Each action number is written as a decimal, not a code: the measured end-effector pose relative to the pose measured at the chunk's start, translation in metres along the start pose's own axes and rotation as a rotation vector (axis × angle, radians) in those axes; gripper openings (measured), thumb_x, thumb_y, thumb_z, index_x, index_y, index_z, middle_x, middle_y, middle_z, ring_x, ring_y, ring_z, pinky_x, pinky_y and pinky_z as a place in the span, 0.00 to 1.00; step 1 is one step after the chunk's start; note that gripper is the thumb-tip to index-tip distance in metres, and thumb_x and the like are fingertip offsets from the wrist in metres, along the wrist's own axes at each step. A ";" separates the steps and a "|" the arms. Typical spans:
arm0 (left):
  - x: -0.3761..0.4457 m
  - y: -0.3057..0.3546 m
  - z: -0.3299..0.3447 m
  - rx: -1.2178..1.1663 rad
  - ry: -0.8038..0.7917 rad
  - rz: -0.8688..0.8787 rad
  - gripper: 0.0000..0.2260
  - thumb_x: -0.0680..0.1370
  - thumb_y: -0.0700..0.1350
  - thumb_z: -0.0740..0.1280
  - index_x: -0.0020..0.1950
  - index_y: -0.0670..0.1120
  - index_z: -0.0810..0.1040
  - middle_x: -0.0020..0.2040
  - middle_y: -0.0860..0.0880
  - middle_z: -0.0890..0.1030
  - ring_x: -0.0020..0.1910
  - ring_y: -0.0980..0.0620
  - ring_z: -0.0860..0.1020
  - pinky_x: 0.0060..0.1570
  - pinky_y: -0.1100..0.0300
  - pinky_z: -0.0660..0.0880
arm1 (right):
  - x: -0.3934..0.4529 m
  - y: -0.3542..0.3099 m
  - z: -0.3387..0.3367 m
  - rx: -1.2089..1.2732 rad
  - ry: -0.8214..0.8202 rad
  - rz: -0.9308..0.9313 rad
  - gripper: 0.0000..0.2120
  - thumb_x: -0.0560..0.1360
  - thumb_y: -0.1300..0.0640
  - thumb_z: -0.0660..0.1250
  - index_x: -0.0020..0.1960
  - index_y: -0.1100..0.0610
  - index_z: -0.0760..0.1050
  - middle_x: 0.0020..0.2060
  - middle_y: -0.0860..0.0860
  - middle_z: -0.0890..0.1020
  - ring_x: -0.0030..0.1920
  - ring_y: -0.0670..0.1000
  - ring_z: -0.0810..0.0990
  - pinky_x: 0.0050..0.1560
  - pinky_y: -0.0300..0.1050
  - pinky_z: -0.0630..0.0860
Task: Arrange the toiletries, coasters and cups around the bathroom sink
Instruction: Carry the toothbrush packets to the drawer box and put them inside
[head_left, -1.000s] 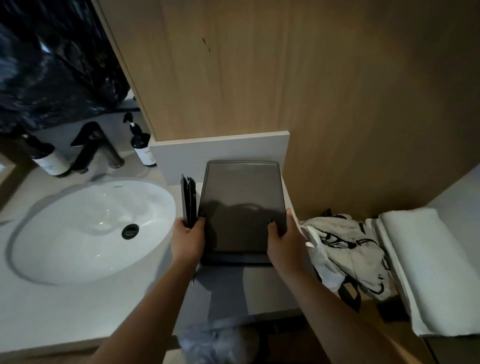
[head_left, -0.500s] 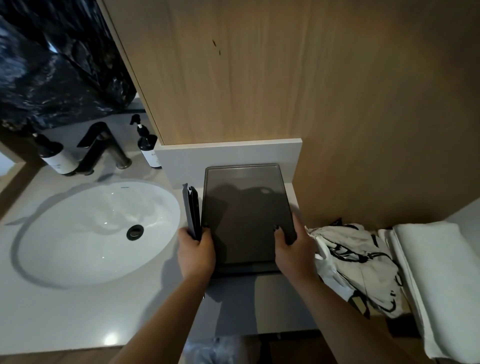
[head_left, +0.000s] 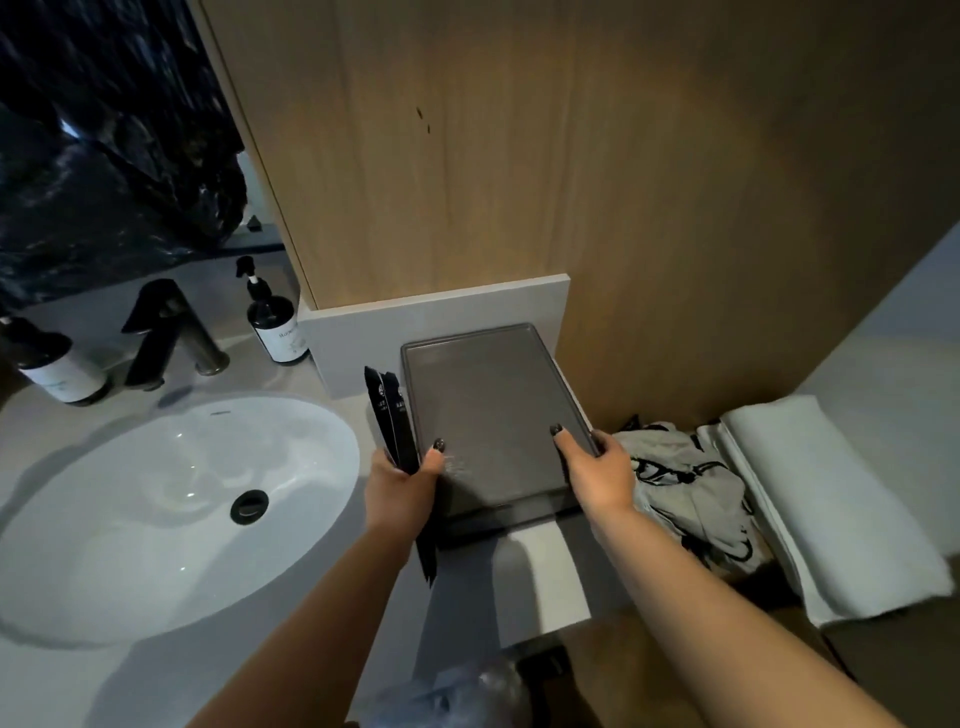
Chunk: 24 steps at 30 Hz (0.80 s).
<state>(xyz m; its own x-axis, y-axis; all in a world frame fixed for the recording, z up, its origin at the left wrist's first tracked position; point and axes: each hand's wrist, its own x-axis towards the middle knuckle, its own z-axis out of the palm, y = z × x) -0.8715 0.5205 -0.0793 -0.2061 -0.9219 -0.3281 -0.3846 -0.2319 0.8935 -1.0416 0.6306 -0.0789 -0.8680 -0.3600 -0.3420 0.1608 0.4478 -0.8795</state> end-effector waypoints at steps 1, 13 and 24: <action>0.002 0.001 -0.002 0.005 -0.021 0.000 0.14 0.73 0.53 0.72 0.51 0.46 0.75 0.44 0.48 0.81 0.47 0.46 0.80 0.52 0.51 0.77 | -0.005 0.002 0.003 0.036 0.047 0.045 0.32 0.73 0.48 0.71 0.71 0.61 0.66 0.68 0.57 0.73 0.68 0.58 0.71 0.66 0.49 0.68; 0.023 0.014 -0.019 0.188 -0.265 -0.056 0.22 0.70 0.58 0.72 0.58 0.46 0.75 0.51 0.46 0.82 0.50 0.41 0.80 0.55 0.47 0.78 | -0.079 0.027 0.039 0.674 0.006 0.549 0.14 0.72 0.49 0.72 0.48 0.59 0.74 0.43 0.54 0.77 0.36 0.51 0.77 0.49 0.49 0.80; 0.018 0.012 -0.029 0.195 -0.347 -0.087 0.17 0.64 0.54 0.77 0.44 0.47 0.76 0.41 0.48 0.82 0.39 0.47 0.81 0.42 0.52 0.80 | -0.094 0.022 0.045 0.845 -0.047 0.495 0.20 0.72 0.49 0.72 0.59 0.58 0.75 0.54 0.56 0.78 0.53 0.54 0.79 0.43 0.49 0.78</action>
<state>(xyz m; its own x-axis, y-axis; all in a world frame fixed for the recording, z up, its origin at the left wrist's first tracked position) -0.8540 0.4924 -0.0658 -0.4439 -0.7341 -0.5139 -0.5704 -0.2108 0.7939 -0.9358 0.6371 -0.0809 -0.5954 -0.3298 -0.7327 0.8008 -0.1700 -0.5742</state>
